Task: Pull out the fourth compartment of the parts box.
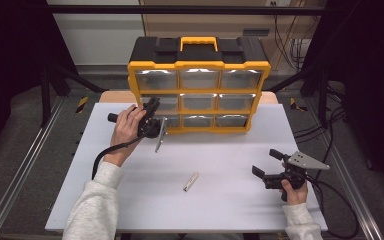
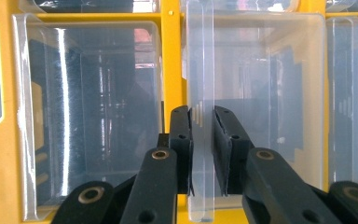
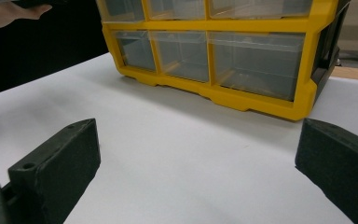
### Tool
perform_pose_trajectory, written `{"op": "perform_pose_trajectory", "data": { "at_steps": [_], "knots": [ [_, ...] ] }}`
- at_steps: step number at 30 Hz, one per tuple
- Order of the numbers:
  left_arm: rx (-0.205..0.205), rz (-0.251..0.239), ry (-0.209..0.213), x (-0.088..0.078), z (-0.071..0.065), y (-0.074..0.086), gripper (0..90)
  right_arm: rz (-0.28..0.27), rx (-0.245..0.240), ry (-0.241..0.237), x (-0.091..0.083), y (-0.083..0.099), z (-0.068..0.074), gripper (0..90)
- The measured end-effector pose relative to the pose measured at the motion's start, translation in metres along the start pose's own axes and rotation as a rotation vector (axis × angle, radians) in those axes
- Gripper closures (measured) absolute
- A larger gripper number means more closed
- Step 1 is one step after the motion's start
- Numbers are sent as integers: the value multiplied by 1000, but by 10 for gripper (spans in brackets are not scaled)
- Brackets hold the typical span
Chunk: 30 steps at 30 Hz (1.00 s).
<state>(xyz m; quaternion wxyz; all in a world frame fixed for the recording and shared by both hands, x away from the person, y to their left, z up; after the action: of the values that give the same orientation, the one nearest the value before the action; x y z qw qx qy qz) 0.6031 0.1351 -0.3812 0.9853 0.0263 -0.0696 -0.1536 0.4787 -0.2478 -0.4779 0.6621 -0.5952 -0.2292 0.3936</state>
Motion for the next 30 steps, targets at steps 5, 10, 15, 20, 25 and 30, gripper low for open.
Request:
{"op": "perform_pose_trajectory", "data": {
  "at_steps": [5, 10, 15, 20, 25, 30],
  "knots": [
    [-2, -4, -6, -3, 0, -1, 781, 0, -1, 1, 0, 0, 0, 3],
    [-10, -5, -10, -5, -2, -1, 780, 2, -2, -1, 0, 0, 0, 3],
    [-16, 0, -9, -8, -2, -2, 780, -1, 2, 1, 0, 0, 0, 3],
    [-17, -2, -12, -9, -2, -2, 780, 0, -2, 0, 0, 0, 0, 3],
    [-18, -3, -12, -12, -2, -3, 780, 0, 2, 1, 0, 0, 0, 3],
    [-14, -7, -19, -15, -2, -3, 781, 0, 5, 0, 0, 0, 0, 3]
  ]
}}
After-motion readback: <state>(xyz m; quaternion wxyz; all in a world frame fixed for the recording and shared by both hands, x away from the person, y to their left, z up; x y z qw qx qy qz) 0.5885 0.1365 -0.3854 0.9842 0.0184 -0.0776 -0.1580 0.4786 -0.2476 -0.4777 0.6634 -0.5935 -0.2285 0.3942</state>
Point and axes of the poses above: each handheld gripper's, and its own axes: x roughly forward along the jaws, y roughly out of its underside, z roughly to its left, the point moved 5 cm from there along x, roughly forward along the jaws, and after that the axes turned 11 degrees about -y, right-handed, at the moved point
